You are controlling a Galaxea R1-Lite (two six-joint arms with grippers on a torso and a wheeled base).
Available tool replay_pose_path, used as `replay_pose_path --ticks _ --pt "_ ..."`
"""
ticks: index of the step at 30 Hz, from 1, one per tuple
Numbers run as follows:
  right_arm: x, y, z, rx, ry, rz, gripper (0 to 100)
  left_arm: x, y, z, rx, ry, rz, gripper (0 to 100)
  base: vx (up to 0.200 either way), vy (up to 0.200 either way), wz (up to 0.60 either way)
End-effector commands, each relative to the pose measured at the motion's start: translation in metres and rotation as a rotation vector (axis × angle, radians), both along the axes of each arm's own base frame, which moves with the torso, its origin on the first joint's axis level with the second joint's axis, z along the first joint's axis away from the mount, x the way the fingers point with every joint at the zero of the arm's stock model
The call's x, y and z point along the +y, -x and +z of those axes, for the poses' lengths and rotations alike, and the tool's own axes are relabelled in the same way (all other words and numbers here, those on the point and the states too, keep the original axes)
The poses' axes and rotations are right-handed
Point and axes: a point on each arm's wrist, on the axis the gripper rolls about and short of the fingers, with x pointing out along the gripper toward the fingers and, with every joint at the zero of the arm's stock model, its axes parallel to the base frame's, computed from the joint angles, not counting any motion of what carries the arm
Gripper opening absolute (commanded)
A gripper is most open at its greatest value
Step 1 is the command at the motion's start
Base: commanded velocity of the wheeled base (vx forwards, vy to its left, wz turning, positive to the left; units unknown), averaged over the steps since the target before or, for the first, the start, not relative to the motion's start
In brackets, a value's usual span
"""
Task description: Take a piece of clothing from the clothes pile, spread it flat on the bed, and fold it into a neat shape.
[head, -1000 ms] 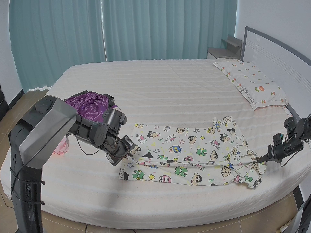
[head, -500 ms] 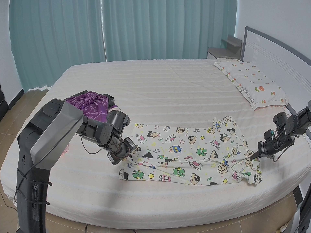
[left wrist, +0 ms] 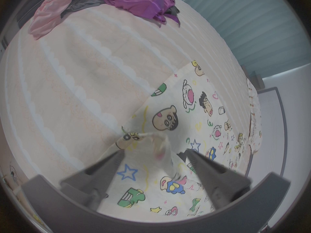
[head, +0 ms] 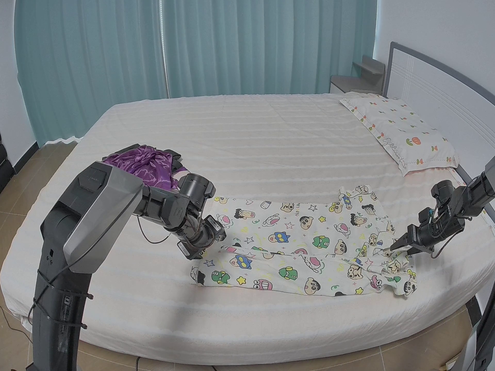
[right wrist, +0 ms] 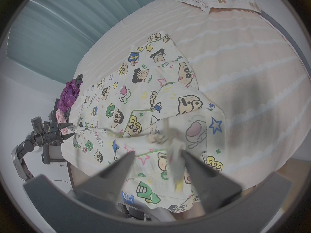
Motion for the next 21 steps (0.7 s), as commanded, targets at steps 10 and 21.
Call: replay_pose_path --ticks 10,21 --pt "-0.008 0.053 0.047 -0.161 -0.028 -0.061 100 0.025 0.017 0.027 -0.058 0.108 0.043 100 0.000 0.000 0.00" --pt "0.028 0.145 0.068 -0.239 -0.075 0.013 100 0.051 0.079 -0.027 -0.364 -0.034 -0.416 100 0.000 0.000 0.00"
